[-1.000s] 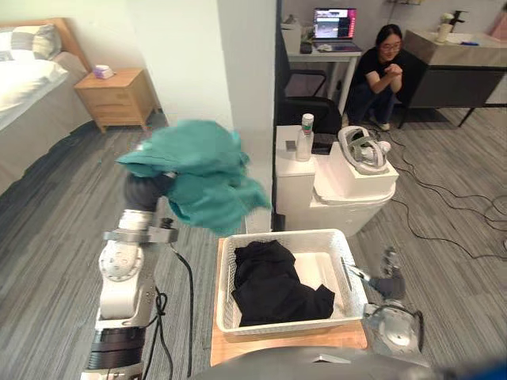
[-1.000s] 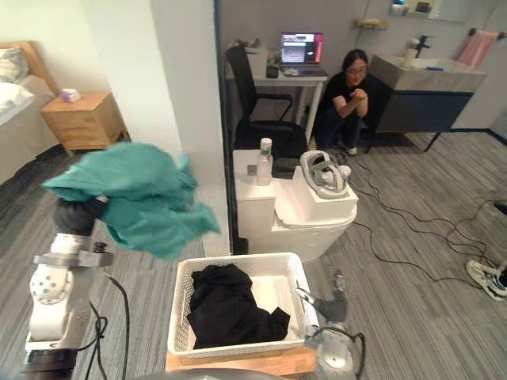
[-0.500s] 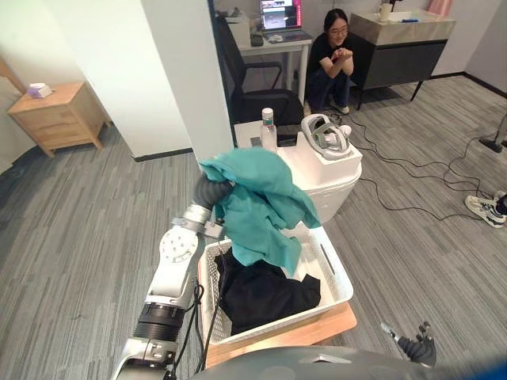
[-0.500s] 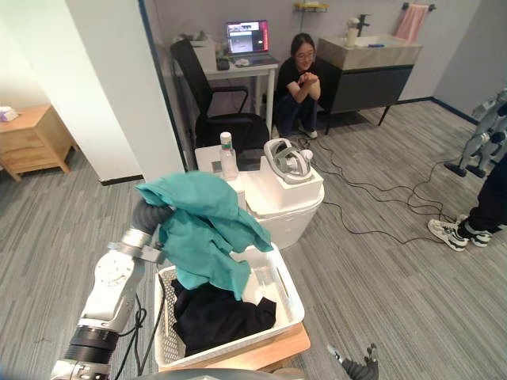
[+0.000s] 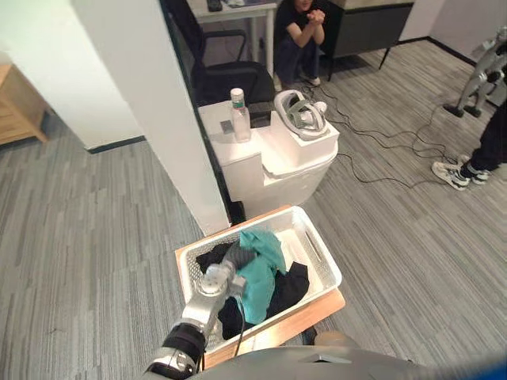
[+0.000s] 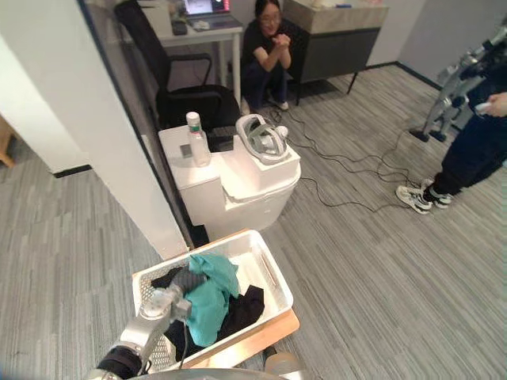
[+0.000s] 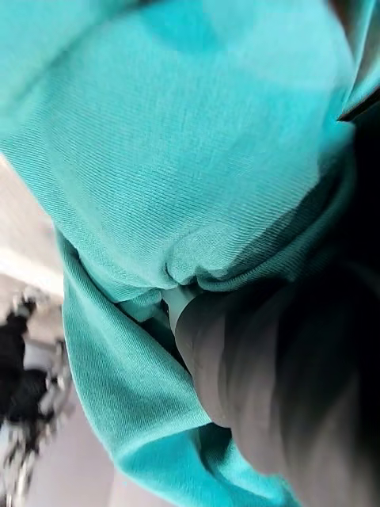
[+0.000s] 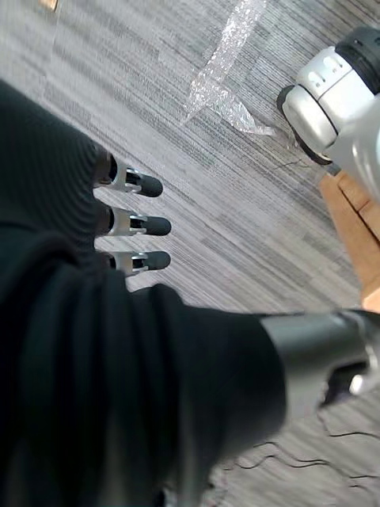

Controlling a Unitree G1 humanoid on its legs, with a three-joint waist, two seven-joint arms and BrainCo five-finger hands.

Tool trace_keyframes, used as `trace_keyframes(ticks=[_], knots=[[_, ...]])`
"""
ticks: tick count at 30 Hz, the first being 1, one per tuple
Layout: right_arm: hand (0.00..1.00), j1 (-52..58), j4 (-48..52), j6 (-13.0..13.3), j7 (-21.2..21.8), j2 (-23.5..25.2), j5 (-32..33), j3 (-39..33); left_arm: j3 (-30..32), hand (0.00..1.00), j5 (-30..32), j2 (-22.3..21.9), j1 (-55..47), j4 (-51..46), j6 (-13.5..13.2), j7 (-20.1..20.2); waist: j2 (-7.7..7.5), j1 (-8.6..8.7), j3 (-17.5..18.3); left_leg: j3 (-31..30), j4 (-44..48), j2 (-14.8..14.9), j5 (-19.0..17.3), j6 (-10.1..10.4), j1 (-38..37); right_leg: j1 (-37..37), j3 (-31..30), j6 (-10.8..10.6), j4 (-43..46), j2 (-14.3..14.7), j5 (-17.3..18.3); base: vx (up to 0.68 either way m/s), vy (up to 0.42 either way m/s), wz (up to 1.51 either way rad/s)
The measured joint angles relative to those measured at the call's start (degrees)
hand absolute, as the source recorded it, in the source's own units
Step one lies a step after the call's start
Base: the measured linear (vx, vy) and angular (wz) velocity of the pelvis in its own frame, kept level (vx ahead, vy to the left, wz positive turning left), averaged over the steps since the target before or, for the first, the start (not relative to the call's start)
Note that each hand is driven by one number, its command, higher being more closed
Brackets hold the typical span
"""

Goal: Tidy the bed and pick cloth on bed and put in laundry

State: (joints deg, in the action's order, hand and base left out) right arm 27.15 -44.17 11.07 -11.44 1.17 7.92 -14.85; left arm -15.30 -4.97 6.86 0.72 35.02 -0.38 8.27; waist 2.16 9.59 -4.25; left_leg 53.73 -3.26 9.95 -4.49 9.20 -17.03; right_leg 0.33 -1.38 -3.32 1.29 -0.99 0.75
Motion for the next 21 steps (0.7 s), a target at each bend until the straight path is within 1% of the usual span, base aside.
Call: trace_keyframes(ticks=[1, 4, 6, 8, 9, 10, 11, 12, 13, 14, 15, 17, 18, 19, 20, 21], knots=[[0.00, -0.48, -0.09, 0.07, 0.01, 0.00, -0.11, -0.14, -0.55, 0.00, -0.03, -0.01, -0.30, 0.44, 0.43, 0.12, 0.09, 0.26, -0.31, 0.51, 0.48, 0.28, -0.11, 0.17, -0.05, -0.26, -0.26, 0.00, 0.31, 0.21, 0.00, -0.06, -0.046, -0.14], [0.00, -0.78, 0.18, 0.93, 0.28, -0.22, -0.15, -0.31, -0.46, 0.00, -1.28, -0.56, -0.70, 2.51, 1.24, -0.01, 0.82, 0.19, -0.74, 1.60, 1.63, 1.04, -0.71, 0.94, -0.01, -0.93, -1.01, 0.21, 0.80, 0.80, 0.13, -0.08, -0.051, -0.19], [0.00, -0.77, 0.47, 1.31, 0.64, -0.23, -0.20, -0.29, -0.44, 0.00, -2.27, -0.69, -1.68, 3.36, 0.84, -2.11, 1.24, 0.37, -0.71, 2.01, 1.91, 1.38, -0.73, 0.97, -0.01, -0.86, -1.05, 0.57, 0.78, 1.06, 0.41, -0.13, -0.070, -0.08], [0.00, -0.67, 0.48, 1.85, 1.23, -0.37, -0.30, -0.25, -0.18, 0.00, -3.80, -0.59, -1.82, 3.73, -0.63, -3.48, 1.46, 0.36, -0.73, 2.03, 2.14, 1.78, -0.77, 1.03, -0.02, -0.71, -0.93, 0.67, 0.76, 1.33, 0.47, -0.12, -0.052, 0.02], [0.00, -0.63, 0.48, 1.85, 1.41, -0.57, -0.32, -0.14, 0.71, 0.00, -4.59, -0.31, -1.88, 3.51, -2.41, -3.66, 1.55, 0.27, -0.67, 1.88, 2.43, 2.06, -0.76, 1.03, -0.06, -0.46, -0.90, 0.70, 0.74, 1.39, 0.48, -0.11, -0.028, 0.07], [0.00, -0.61, 0.48, 1.86, 1.54, -0.74, -0.32, -0.10, 1.05, 0.00, -4.69, -0.06, -1.90, 3.17, -2.86, -3.69, 1.62, 0.27, -0.62, 1.76, 2.43, 2.11, -0.75, 1.03, -0.11, -0.32, -0.84, 0.71, 0.70, 1.40, 0.49, -0.11, -0.022, 0.10], [0.00, -0.58, 0.48, 1.91, 1.81, -1.11, -0.34, 0.23, 1.65, 0.00, -5.25, 0.55, -1.99, 2.24, -3.92, -3.83, 1.78, 0.29, -0.52, 1.44, 2.45, 2.19, -0.73, 1.00, -0.15, -0.04, -0.58, 0.72, 0.63, 1.39, 0.49, -0.08, -0.009, 0.17], [0.00, -0.38, 0.48, 1.95, 2.18, -1.52, -0.33, 1.04, 2.73, 0.00, -5.81, 1.46, -2.08, 0.21, -5.54, -3.62, 2.02, 0.28, -0.29, 0.71, 2.44, 2.25, -0.66, 0.93, -0.13, 0.34, 0.33, 0.73, 0.56, 1.25, 0.49, -0.07, -0.007, 0.21], [0.00, -0.20, 0.47, 1.97, 2.28, -1.72, -0.33, 1.06, 3.33, 0.00, -6.18, 1.93, -2.11, -1.07, -6.24, -3.48, 2.01, 0.18, -0.12, 0.46, 2.35, 2.24, -0.62, 0.87, -0.03, 0.37, 0.56, 0.75, 0.56, 1.19, 0.50, -0.09, 0.000, 0.20], [0.00, 0.01, 0.46, 1.97, 2.33, -2.04, -0.34, 1.18, 4.70, 0.00, -8.46, 2.92, -2.11, -3.86, -7.77, -2.98, 2.12, -0.45, 0.20, 0.22, 2.26, 2.22, -0.57, 0.79, -0.04, 0.51, 0.68, 0.75, 0.54, 1.16, 0.50, -0.06, 0.008, 0.13], [0.00, 0.09, 0.46, 1.97, 2.34, -2.13, -0.33, 1.69, 5.36, 0.00, -9.61, 3.47, -2.11, -5.40, -8.29, -2.46, 2.18, -0.90, 0.30, 0.01, 2.26, 2.23, -0.55, 0.75, -0.05, 0.66, 0.77, 0.76, 0.52, 1.10, 0.49, -0.07, 0.018, 0.19], [0.00, 0.27, 0.45, 1.98, 2.41, -2.40, -0.32, 2.47, 7.83, 0.00, -12.13, 5.79, -2.21, -11.35, -10.18, -1.21, 1.80, -1.30, 0.52, -1.76, 1.65, 2.02, -0.12, 0.46, -0.13, 1.82, 2.16, 0.77, 0.05, 0.69, 0.46, -0.07, 0.022, 0.36], [0.00, 0.27, 0.45, 1.98, 2.41, -2.41, -0.31, 2.69, 8.60, 0.00, -12.57, 6.18, -2.24, -12.49, -10.37, -1.08, 1.78, -1.35, 0.71, -2.44, 1.40, 1.93, 0.06, 0.41, -0.20, 2.27, 2.47, 0.77, -0.17, 0.62, 0.45, -0.05, 0.018, 0.37], [0.00, 0.30, 0.41, 1.98, 2.41, -2.64, -0.28, 3.59, 9.80, 0.00, -13.50, 6.92, -2.58, -14.39, -10.62, -1.09, 1.22, -1.58, 1.27, -2.91, 1.23, 1.92, 0.17, 0.36, -0.11, 2.50, 3.07, 0.78, -0.38, 0.52, 0.44, -0.03, 0.009, 0.26], [0.00, 0.22, 0.43, 1.98, 2.45, -2.84, -0.28, 4.50, 10.66, 0.00, -14.95, 7.38, -2.73, -15.53, -10.70, -0.97, 1.11, -2.19, 1.59, -3.40, 1.24, 1.96, 0.21, 0.34, -0.13, 2.82, 3.52, 0.78, -0.49, 0.46, 0.44, -0.05, 0.007, 0.28], [0.00, 0.27, 0.39, 1.95, 2.49, -3.02, -0.28, 5.29, 11.54, 0.00, -16.58, 7.40, -2.72, -16.81, -10.90, -0.85, 0.66, -2.62, 1.67, -4.17, 1.22, 1.96, 0.24, 0.30, -0.14, 3.27, 3.99, 0.78, -0.64, 0.36, 0.44, -0.05, -0.001, 0.27]])
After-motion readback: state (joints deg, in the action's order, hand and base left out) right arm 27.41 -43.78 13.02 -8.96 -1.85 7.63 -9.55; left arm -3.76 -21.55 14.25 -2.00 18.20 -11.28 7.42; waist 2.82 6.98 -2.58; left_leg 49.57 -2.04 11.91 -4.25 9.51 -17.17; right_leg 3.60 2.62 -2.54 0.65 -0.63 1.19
